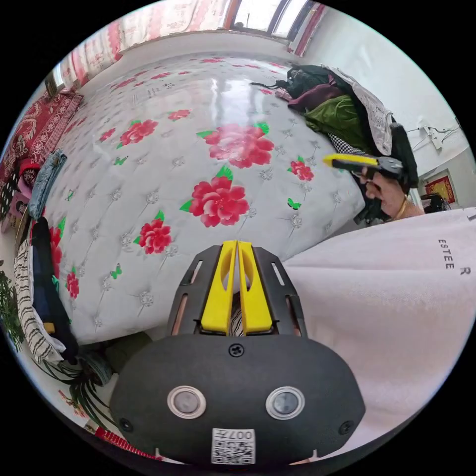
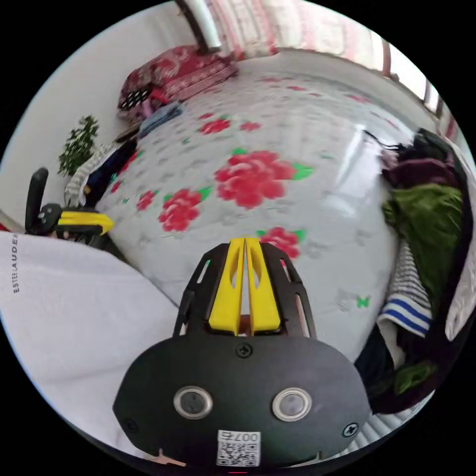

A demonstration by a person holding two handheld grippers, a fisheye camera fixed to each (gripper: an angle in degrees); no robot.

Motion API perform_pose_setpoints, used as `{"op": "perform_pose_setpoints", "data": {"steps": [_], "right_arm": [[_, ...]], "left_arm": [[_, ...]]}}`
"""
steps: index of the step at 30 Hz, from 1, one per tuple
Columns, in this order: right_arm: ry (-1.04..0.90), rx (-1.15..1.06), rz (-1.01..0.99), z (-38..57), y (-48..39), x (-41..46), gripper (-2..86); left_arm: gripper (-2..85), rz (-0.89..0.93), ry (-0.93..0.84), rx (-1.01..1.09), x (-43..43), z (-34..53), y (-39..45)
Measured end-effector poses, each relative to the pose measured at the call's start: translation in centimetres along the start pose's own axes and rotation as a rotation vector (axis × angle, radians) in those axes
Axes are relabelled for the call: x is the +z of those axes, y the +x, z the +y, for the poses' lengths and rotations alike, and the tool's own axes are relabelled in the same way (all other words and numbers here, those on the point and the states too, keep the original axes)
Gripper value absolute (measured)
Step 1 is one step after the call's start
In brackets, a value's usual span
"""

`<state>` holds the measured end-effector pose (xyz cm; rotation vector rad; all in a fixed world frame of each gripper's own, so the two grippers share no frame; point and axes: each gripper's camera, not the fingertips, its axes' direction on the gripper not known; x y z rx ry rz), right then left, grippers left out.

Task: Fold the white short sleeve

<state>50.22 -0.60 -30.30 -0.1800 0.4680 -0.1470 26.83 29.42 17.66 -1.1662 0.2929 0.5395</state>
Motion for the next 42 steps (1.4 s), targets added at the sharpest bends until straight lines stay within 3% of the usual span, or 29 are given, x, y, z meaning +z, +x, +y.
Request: {"op": "perform_pose_setpoints", "data": {"steps": [4, 9, 11, 15, 18, 21, 28, 31, 33, 37, 42], "right_arm": [[0.214, 0.327, 0.314, 2.9, 16.7, -13.8, 5.3], [0.205, 0.455, 0.419, 3.3, 26.5, -19.0, 8.9], [0.156, 0.479, 0.4, 2.8, 28.3, -18.4, 9.3], [0.117, 0.524, 0.632, 1.4, 27.9, -19.7, 6.1], [0.143, 0.527, 0.618, 1.6, 27.4, -21.9, 3.0], [0.171, 0.498, 0.548, 1.7, 27.2, -24.6, 1.0], [0.432, 0.358, 0.293, -0.5, 20.9, -32.4, -0.2], [0.477, 0.24, 0.188, -3.3, 16.3, -33.4, -0.2], [0.512, 0.106, 0.016, -5.3, 11.8, -33.6, -0.2], [0.434, -0.117, -0.23, -7.7, 3.3, -31.2, -0.2], [0.13, -0.419, -0.66, -8.3, -8.8, -23.9, -0.2]], "left_arm": [[-1.0, -0.003, 0.024, -0.001, -0.1, -1.4, 4.5], [-1.0, 0.01, -0.016, -0.02, 0.9, -1.1, 7.1], [-1.0, 0.009, -0.02, -0.014, 0.8, -0.9, 7.5], [-1.0, -0.001, -0.001, -0.004, 0.3, -0.9, 7.0], [-1.0, 0.014, 0.015, -0.004, 0.2, -1.4, 5.9], [-0.9, 0.03, 0.064, -0.028, -0.4, -1.8, 4.8], [0.1, 0.065, 0.199, -0.035, -1.6, 0.7, 3.9], [3.3, 0.057, 0.245, -0.008, -2.2, 1.5, 3.9], [5.1, 0.071, 0.278, 0.003, -2.7, 1.7, 3.9], [9.3, 0.121, 0.366, 0.058, -4.0, 1.8, 4.4], [12.6, 0.086, 0.4, 0.084, -3.8, 2.3, 4.5]]}}
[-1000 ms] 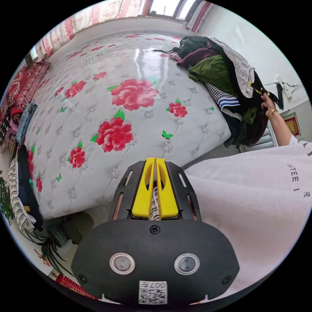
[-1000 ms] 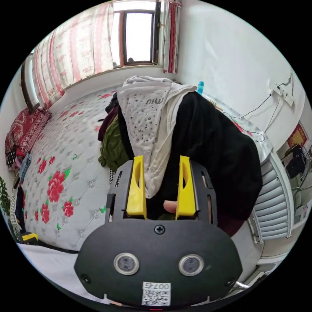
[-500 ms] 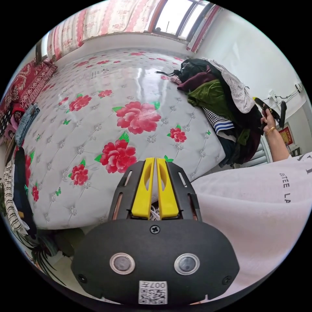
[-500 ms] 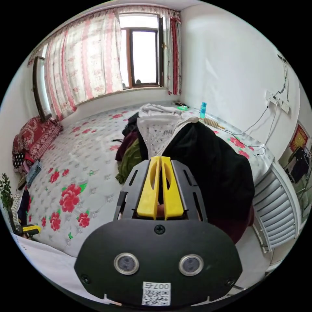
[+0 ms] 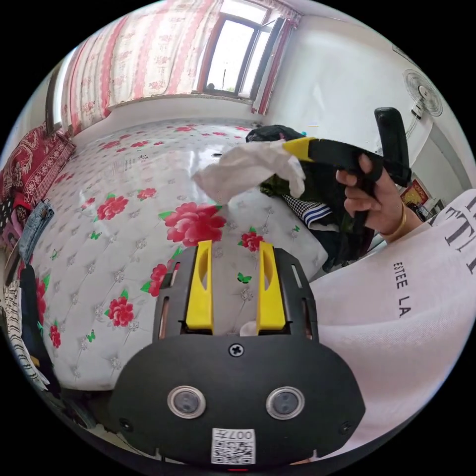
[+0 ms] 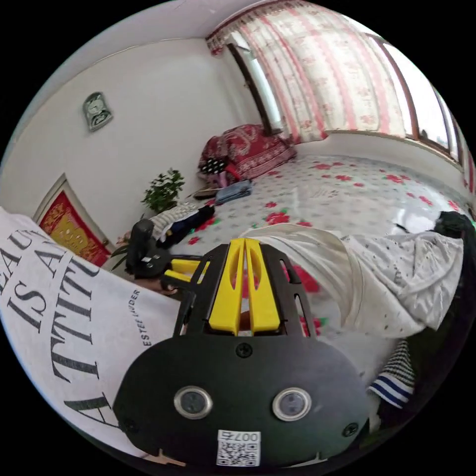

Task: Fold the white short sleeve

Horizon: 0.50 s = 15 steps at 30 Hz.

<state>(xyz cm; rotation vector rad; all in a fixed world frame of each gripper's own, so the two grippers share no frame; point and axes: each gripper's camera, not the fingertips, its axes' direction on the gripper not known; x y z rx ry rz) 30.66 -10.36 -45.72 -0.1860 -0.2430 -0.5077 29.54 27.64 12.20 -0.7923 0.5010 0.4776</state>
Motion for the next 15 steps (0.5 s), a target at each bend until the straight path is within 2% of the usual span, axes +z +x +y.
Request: {"op": "perform_pose_setpoints", "data": {"steps": [3, 8, 15], "right_arm": [[-0.155, -0.067, -0.088, -0.3, -1.4, 4.7, 0.0], [-0.176, -0.059, 0.1, -0.3, 0.7, 5.7, 1.2], [-0.227, 0.156, 0.238, 2.6, 8.4, 6.7, 2.6]], "left_arm": [[13.0, -0.023, -0.078, -0.046, 1.3, 1.3, -1.4], [10.8, -0.053, -0.159, -0.167, 2.2, 5.2, -4.2], [2.8, -0.15, -0.163, -0.267, 0.9, 7.2, -6.1]]}}
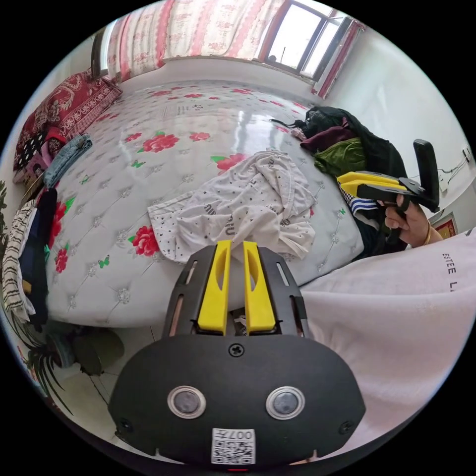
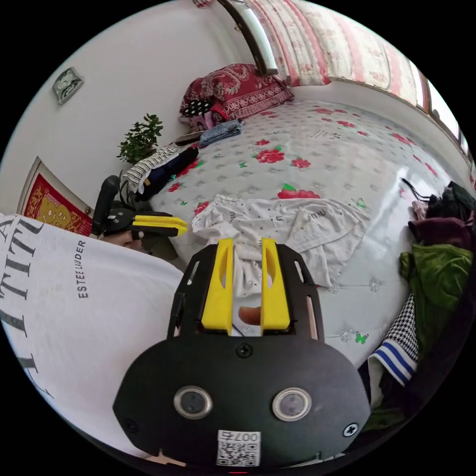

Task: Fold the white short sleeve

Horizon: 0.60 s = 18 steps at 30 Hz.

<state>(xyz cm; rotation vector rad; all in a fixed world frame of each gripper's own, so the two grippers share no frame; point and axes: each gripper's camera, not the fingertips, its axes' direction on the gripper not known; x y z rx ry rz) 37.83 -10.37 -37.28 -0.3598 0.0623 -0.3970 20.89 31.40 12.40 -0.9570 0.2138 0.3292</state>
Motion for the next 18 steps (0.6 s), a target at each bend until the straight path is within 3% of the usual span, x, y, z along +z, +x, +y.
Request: {"op": "perform_pose_setpoints", "data": {"steps": [9, 18], "right_arm": [[-0.103, 0.04, 0.073, -1.0, 3.7, 5.4, 4.2], [-0.27, -0.064, 0.004, -4.4, 4.4, 13.0, 6.2]], "left_arm": [[-0.4, -0.035, 0.027, -0.027, -1.0, -0.1, -1.6], [12.1, 0.102, -0.038, 0.166, 2.5, -2.8, 0.4]]}}
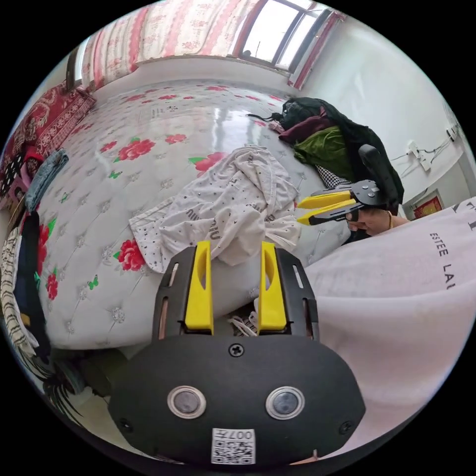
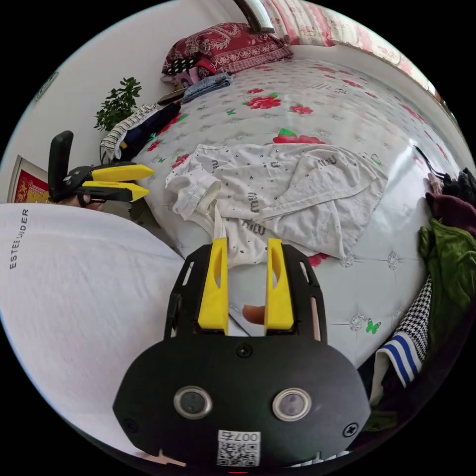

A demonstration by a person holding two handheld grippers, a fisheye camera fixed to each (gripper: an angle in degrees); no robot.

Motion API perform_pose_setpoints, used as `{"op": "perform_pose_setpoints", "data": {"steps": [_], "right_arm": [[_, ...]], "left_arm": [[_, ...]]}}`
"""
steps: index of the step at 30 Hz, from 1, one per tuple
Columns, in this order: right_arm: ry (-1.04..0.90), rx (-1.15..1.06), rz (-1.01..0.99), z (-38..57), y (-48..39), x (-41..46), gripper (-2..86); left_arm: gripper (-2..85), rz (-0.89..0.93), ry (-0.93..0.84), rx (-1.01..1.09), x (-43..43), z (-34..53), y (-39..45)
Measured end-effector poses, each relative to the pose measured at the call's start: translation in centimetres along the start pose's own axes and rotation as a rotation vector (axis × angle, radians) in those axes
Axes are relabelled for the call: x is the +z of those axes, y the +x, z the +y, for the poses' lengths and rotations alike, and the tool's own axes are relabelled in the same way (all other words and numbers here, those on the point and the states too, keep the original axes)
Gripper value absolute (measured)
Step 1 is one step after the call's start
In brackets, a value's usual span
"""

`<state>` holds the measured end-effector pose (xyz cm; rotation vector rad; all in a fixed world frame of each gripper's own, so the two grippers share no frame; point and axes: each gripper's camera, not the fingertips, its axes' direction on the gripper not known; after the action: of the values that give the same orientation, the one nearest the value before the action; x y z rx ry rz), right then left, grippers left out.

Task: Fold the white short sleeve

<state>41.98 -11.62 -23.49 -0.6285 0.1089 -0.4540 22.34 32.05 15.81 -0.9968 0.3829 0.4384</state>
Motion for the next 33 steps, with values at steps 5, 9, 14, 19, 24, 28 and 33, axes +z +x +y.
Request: {"op": "perform_pose_setpoints", "data": {"steps": [5, 9, 14, 19, 24, 28, 33], "right_arm": [[-0.211, -0.059, 0.016, -2.8, 0.2, 5.8, 3.8], [-0.098, -0.06, 0.05, -3.5, 2.5, 1.3, 1.0], [0.311, 0.074, 0.016, 0.0, 8.3, -12.7, 0.1], [0.636, 0.165, 0.078, 5.9, 12.9, -25.2, 0.4], [0.459, 0.171, 0.089, 3.9, 14.9, -21.8, 4.0], [0.28, 0.131, -0.029, 0.6, 14.0, -13.7, 6.4], [0.133, 0.128, -0.089, -3.2, 13.3, -5.3, 7.5]], "left_arm": [[7.2, -0.067, -0.151, 0.039, 7.0, -3.1, -0.3], [1.9, -0.015, -0.11, -0.034, 5.6, -3.1, -2.8], [0.0, 0.111, 0.151, -0.146, -2.9, 0.6, -7.9], [-0.7, 0.157, 0.26, -0.188, -7.2, 2.9, -9.6], [-0.8, 0.132, 0.184, -0.138, -5.0, 1.8, -8.3], [-0.7, 0.127, 0.166, -0.106, -4.1, 0.8, -7.4], [-0.7, 0.075, 0.142, -0.094, -4.8, 1.3, -7.6]]}}
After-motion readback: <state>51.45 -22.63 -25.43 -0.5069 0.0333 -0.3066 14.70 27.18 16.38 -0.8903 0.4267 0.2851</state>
